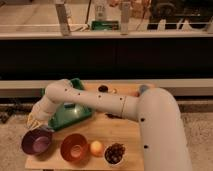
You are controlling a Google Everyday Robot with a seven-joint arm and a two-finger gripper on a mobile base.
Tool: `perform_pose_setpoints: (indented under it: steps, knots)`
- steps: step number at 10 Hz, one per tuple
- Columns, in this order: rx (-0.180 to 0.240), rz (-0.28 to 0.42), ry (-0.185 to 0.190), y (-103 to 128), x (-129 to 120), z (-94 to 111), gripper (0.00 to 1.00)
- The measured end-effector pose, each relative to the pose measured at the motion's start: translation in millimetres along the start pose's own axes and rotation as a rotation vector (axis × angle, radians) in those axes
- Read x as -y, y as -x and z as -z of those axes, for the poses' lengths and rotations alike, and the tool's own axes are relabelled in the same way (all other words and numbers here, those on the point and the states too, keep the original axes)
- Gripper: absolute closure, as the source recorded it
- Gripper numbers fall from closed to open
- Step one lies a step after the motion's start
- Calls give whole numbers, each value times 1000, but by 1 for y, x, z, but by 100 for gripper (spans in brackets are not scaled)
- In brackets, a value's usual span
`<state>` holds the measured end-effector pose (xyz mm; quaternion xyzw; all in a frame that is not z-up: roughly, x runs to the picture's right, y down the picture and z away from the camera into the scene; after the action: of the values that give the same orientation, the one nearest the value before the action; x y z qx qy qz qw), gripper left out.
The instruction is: Place towel in purple bowl
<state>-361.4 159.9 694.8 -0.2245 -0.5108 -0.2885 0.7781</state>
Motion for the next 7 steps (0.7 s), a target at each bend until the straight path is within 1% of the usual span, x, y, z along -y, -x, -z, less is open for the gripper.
perform_pose_setpoints:
  steps: [5,7]
  knots:
    - [-29,49,-7,14,2,0,20]
    - [-52,79,-28,19,1,2,20]
